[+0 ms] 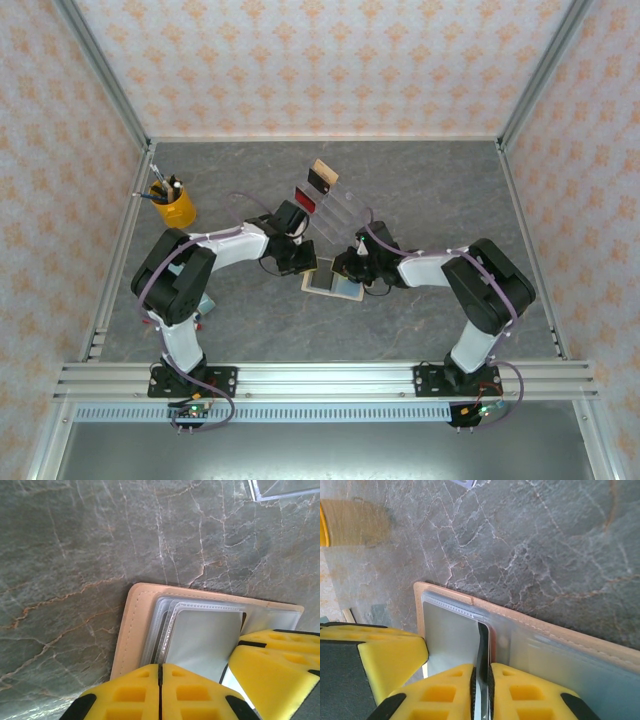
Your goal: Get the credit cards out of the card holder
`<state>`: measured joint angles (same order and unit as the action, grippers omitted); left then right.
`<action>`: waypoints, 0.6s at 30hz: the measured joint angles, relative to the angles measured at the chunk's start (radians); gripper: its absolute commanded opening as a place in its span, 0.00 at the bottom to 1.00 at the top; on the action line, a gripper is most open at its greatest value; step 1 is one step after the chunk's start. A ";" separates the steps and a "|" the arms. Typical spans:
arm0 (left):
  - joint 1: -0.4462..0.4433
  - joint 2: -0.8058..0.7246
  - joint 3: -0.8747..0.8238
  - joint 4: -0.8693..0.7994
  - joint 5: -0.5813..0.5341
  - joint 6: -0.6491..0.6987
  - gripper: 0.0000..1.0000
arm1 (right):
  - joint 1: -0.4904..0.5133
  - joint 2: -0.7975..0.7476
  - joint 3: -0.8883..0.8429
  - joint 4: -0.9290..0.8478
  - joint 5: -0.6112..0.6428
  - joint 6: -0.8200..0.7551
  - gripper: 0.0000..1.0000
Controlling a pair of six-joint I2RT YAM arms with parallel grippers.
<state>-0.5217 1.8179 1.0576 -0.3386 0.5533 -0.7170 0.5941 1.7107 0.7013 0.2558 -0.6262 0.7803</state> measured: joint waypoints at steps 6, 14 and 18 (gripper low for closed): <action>0.001 0.000 -0.001 0.000 0.001 -0.001 0.01 | -0.005 0.002 -0.015 0.039 -0.015 0.003 0.15; 0.006 0.003 -0.005 0.007 0.009 0.000 0.00 | -0.012 0.002 -0.069 0.158 -0.039 0.023 0.14; 0.006 0.003 -0.006 0.009 0.010 0.000 0.00 | -0.013 -0.001 -0.105 0.233 -0.045 0.039 0.14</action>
<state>-0.5152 1.8210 1.0519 -0.3298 0.5636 -0.7174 0.5816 1.7100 0.5968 0.4892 -0.6708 0.8188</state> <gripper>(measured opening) 0.045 0.144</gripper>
